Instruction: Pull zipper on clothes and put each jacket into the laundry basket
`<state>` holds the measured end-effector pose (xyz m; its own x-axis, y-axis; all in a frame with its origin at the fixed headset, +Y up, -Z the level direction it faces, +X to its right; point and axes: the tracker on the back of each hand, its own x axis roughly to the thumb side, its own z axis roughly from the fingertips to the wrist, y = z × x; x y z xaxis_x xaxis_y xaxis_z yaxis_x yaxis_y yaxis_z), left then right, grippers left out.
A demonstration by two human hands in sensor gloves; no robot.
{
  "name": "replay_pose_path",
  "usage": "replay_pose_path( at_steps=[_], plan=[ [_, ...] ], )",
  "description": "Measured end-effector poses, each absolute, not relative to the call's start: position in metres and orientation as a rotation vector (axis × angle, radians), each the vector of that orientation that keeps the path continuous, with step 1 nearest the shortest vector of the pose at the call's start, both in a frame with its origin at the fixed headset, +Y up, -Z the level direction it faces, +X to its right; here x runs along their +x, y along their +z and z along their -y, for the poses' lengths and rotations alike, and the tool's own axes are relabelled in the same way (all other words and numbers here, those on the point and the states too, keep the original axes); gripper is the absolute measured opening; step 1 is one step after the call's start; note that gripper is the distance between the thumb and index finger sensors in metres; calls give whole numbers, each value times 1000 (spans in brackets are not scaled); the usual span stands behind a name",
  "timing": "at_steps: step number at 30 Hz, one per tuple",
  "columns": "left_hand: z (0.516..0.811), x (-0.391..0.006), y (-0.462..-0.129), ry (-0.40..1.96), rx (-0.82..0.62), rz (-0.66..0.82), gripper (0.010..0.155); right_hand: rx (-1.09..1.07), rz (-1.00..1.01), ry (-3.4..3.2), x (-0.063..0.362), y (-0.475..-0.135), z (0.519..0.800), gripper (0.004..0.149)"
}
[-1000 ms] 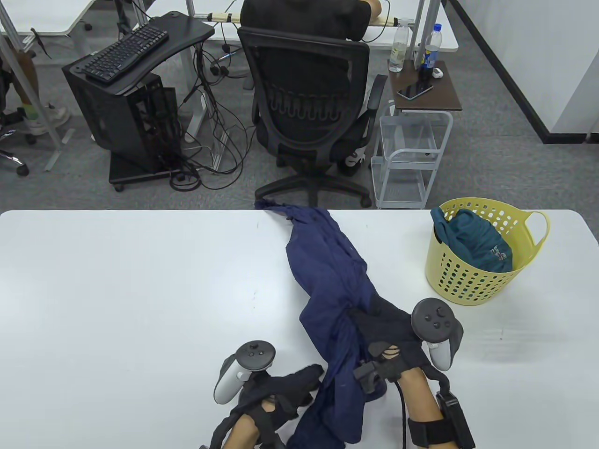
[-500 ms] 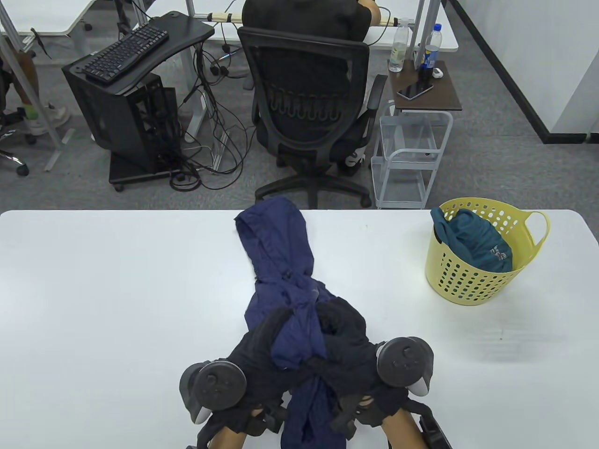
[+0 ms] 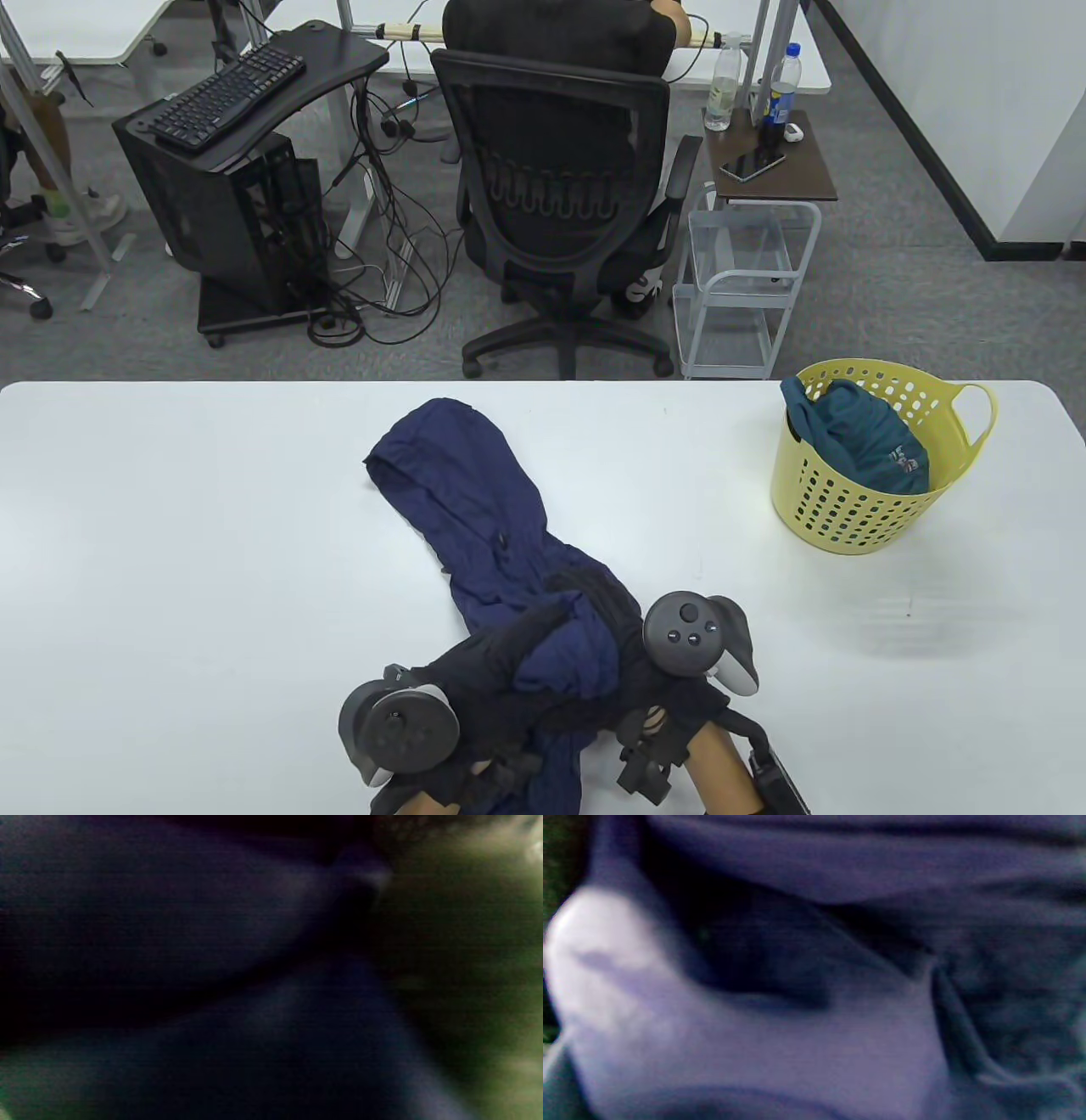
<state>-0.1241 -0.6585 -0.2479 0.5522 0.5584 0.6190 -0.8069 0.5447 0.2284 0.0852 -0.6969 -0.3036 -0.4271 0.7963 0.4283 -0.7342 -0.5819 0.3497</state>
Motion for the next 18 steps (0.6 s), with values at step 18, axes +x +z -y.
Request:
replay_pose_path(
  at_steps=[18],
  plan=[
    [712, -115, -280, 702, -374, 545, 131, 685, 21, 1538, 124, -299, 657, 67]
  ],
)
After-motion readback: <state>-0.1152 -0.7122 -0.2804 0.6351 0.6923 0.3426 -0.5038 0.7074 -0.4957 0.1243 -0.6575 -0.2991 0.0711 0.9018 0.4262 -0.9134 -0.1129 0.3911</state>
